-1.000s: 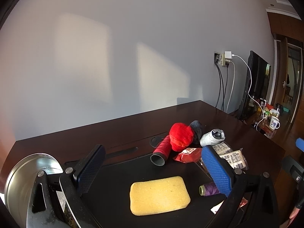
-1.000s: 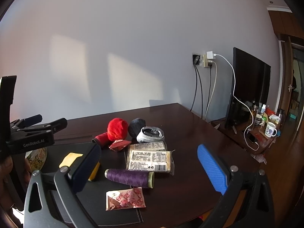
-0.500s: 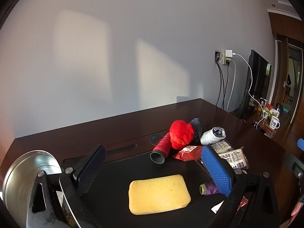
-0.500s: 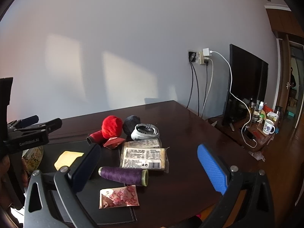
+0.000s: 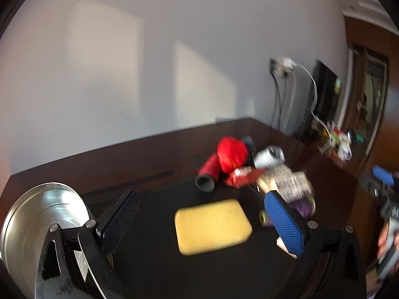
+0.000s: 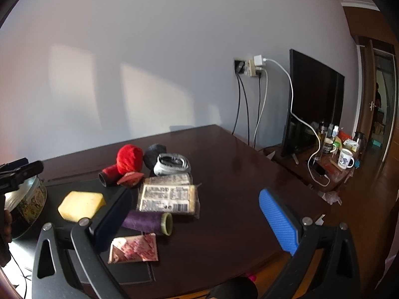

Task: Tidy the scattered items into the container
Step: 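Reach the left gripper to the yellow sponge while the right gripper approaches the purple spool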

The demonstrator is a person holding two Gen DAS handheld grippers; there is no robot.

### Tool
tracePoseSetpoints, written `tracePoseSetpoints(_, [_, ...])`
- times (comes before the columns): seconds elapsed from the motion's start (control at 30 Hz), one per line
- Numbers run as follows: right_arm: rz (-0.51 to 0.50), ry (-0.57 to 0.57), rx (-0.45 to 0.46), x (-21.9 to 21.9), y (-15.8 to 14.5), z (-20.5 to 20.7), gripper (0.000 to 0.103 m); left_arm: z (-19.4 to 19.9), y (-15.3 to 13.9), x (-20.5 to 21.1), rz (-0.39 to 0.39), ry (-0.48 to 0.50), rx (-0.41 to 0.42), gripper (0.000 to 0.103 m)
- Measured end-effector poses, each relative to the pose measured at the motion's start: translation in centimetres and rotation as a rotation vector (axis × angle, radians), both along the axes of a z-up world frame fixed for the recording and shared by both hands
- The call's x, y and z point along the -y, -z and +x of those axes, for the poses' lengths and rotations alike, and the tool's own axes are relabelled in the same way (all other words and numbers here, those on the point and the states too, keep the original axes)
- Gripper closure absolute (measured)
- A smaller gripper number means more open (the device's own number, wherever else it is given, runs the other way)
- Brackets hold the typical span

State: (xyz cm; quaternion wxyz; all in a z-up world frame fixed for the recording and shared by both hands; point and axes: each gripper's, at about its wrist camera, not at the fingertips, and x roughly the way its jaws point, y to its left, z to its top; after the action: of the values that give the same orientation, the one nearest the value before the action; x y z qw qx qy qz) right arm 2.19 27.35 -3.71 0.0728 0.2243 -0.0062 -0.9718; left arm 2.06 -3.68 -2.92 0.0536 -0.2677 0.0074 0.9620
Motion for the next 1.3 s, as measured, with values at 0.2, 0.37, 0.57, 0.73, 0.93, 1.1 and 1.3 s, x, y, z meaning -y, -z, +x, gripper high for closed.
tracePoseSetpoints(0.2, [0.004, -0.06, 0.031, -1.1, 2.1, -0.2, 0.0, -0.9, 3.4, -1.8, -0.048, 0.091, 0.128, 0.001])
tracePoseSetpoints(0.37, [-0.005, -0.155, 0.071, -0.3, 2.9, -1.0, 0.0, -2.4, 4.9, -1.8, -0.033, 0.119, 0.19, 0.001])
tracePoseSetpoints(0.57, [0.022, -0.284, 0.09, 2.1, 3.3, -2.1, 0.0, -4.5, 6.4, -1.9, -0.062, 0.205, 0.286, 0.001])
tracePoseSetpoints(0.73, [0.074, -0.358, 0.101, 4.2, 3.7, -3.2, 0.0, -6.3, 6.6, -1.9, -0.054, 0.242, 0.322, 0.001])
tracePoseSetpoints(0.93, [0.082, -0.394, 0.153, 5.0, 5.2, -4.4, 0.0, -8.0, 7.6, -2.9, -0.126, 0.292, 0.369, 0.001])
tracePoseSetpoints(1.1, [0.124, -0.411, 0.167, 5.3, 6.0, -4.7, 0.0, -7.8, 7.4, -3.9, -0.253, 0.366, 0.332, 0.001])
tracePoseSetpoints(1.3, [0.101, -0.424, 0.19, 4.9, 7.1, -5.1, 0.0, -8.7, 8.3, -4.5, -0.391, 0.468, 0.382, 0.001])
